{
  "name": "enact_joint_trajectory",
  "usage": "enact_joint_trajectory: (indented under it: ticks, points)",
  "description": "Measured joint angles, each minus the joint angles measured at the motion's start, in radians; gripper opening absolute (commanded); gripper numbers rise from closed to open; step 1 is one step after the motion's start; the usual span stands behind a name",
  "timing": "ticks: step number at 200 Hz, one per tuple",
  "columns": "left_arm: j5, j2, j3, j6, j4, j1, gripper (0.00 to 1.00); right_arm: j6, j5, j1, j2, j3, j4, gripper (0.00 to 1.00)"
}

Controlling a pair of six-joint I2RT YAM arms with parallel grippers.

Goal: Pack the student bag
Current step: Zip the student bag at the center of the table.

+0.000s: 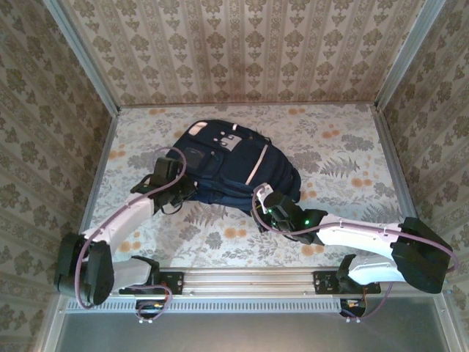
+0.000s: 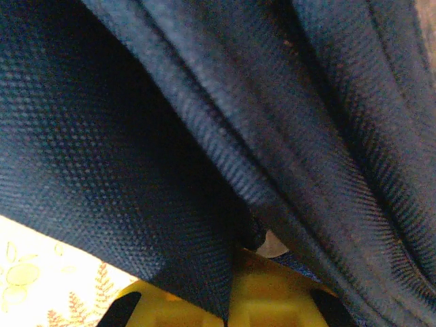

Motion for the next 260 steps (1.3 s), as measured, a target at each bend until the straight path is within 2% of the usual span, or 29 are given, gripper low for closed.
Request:
enact_joint_trajectory:
  ticks: [42,88,118,163,168,184,189,198,222,260]
  points:
    - [-0.069,0.170,0.178,0.089,-0.022,-0.090,0.00,0.078,-0.058,-0.004,0.080,0.032,0.013,0.00]
    - [-0.108,0.160,0.152,0.098,0.018,-0.119,0.00,0.172,-0.097,-0.003,0.214,0.096,0.024,0.00]
    - [-0.088,0.123,0.116,0.101,0.024,-0.088,0.00,0.208,-0.065,-0.003,0.193,0.079,0.025,0.00]
    - [-0.069,0.121,0.143,0.146,-0.050,-0.061,0.00,0.234,-0.024,-0.029,0.014,-0.023,0.028,0.00]
    - [-0.060,0.122,0.148,0.149,-0.055,-0.061,0.08,0.238,-0.024,-0.034,-0.005,-0.036,0.035,0.00]
    - [-0.029,0.129,0.154,0.156,-0.057,-0.062,0.46,0.258,-0.026,-0.050,-0.056,-0.073,0.054,0.00]
    - [-0.028,0.130,0.154,0.156,-0.061,-0.062,0.52,0.268,-0.027,-0.056,-0.070,-0.083,0.056,0.00]
    - [-0.029,0.130,0.153,0.148,-0.066,-0.061,0.58,0.288,-0.034,-0.066,-0.089,-0.102,0.060,0.00]
    - [-0.037,0.055,0.096,0.080,-0.042,-0.095,0.61,0.378,-0.082,-0.087,-0.091,-0.126,0.092,0.00]
    - [-0.043,-0.260,-0.116,-0.153,0.037,-0.220,0.50,0.543,-0.184,-0.090,-0.002,-0.126,0.217,0.00]
